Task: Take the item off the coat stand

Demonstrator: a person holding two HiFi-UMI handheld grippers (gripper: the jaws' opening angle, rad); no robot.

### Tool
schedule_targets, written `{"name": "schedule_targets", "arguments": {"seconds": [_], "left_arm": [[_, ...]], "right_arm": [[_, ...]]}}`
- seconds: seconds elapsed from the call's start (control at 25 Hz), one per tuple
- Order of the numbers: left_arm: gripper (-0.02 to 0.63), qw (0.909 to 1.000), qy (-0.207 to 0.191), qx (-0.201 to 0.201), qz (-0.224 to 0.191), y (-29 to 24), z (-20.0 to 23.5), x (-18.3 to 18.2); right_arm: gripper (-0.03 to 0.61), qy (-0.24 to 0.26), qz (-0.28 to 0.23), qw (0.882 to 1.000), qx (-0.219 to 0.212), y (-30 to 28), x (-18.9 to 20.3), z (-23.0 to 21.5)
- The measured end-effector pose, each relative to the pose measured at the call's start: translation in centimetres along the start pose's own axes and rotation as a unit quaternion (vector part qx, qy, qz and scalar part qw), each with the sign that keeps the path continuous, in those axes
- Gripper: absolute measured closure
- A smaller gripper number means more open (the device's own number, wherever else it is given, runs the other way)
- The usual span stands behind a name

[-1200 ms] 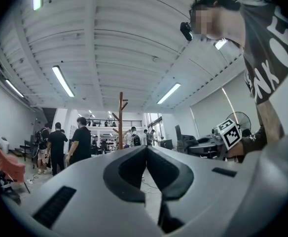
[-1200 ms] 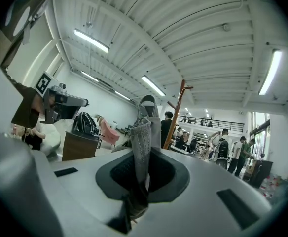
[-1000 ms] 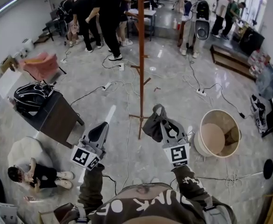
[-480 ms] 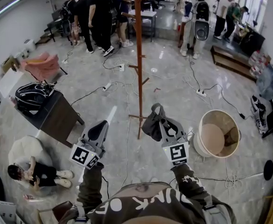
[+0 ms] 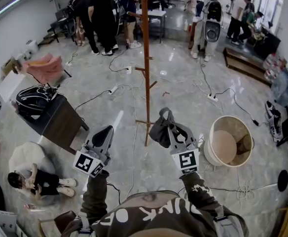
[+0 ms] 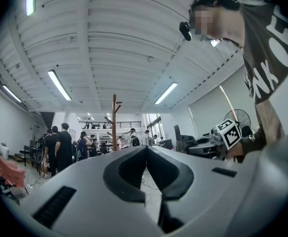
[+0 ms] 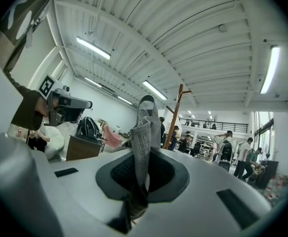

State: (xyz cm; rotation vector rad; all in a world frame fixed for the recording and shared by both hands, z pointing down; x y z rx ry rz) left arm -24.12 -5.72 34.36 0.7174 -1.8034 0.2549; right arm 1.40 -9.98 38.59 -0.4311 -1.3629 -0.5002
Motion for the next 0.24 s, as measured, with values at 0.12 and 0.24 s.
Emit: {"name": "schedule_targets", "arguments": {"seconds": [0.12,0.24], "left_arm": [[0.609,1.0,0.0,-0.001,0.0,-0.35,-0.05,-0.05],[0.609,1.0,-0.001,0.0,0.0,-0.75,-0.06,-0.1]], "right_arm": [[0.546,-0.001,-0.002,1.0,0.0,-0.05,-0.09,-0.37],[0.546,-0.001,-0.002,1.0,-0.001,-0.19,-0.18,-0.68]]}}
Point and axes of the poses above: the fingertips, and each gripper's own axes: y backward along the fingers, z to its left, x out of its underside, the point moved 4 cm from there along y, backward along the fingers, and after that the axes turned 11 degrees about -y, right-handed, at the moved point
